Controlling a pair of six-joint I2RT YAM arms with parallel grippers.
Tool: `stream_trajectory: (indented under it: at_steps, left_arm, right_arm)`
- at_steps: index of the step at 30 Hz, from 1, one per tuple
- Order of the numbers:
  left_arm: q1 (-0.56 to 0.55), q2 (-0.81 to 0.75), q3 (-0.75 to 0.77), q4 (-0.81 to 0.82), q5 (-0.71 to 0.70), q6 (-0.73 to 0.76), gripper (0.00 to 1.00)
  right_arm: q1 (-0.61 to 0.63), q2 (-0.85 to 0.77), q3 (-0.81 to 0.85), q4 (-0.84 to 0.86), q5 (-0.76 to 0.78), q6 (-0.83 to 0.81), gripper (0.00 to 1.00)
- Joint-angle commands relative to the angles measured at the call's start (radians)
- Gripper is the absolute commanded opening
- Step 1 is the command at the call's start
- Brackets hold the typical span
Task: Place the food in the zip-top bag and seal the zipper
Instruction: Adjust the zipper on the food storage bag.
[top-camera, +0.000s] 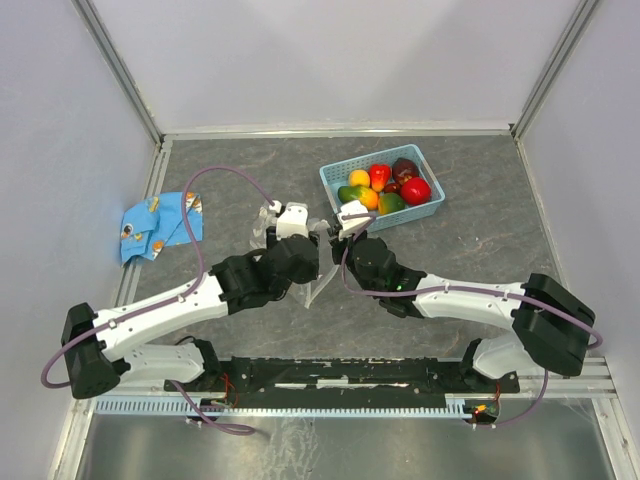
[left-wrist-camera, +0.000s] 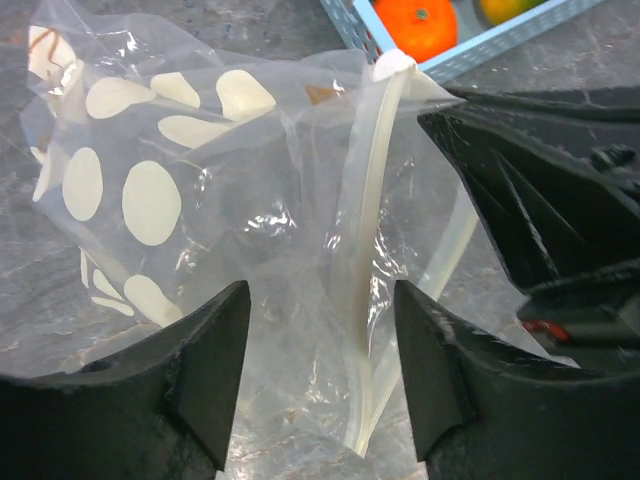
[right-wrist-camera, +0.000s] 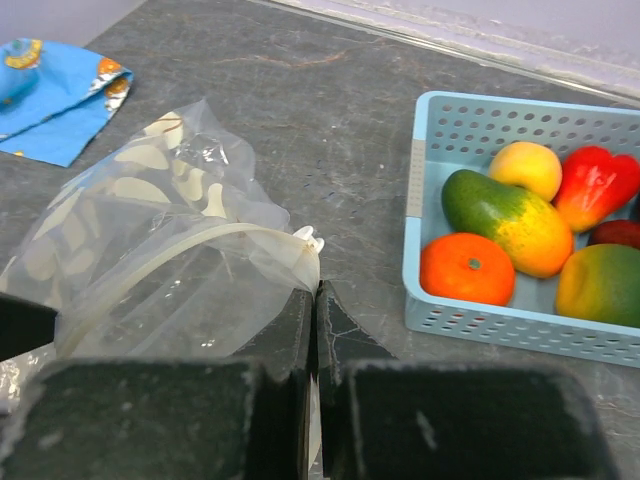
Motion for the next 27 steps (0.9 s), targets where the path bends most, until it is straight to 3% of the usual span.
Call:
stream_trajectory:
  at_steps: [1,6,9,15,20,27]
  left_arm:
    - [-0.001,0.028,0.056,-0.006,-0.138,0.01,0.59]
    - [-0.001,0.015,0.047,-0.027,-0.178,0.031,0.2]
    - [0.0,0.001,0.034,-0.025,-0.193,0.05,0.03]
    - [0.0,-0.036,0.016,-0.03,-0.211,0.113,0.03]
    - [0.0,-0.052,0.02,-0.04,-0.204,0.143,0.03]
    - [0.0,-0.07,0.016,-0.028,-0.179,0.153,0.03]
  right_arm:
    - [0.007,-0.046,0.005,0.03,-0.055,0.091,0.05]
    - [0.007,-0.065,-0.017,0.036,-0.083,0.113,0.07]
    - [0.004,-0.076,-0.019,0.026,-0.115,0.12,0.11]
    - [-0.011,-0.171,-0.008,-0.096,-0.171,0.185,0.38]
    - [-0.062,-0.268,0.047,-0.304,-0.267,0.273,0.6]
    - [-0.168,-0.296,0.065,-0.397,-0.416,0.445,0.65]
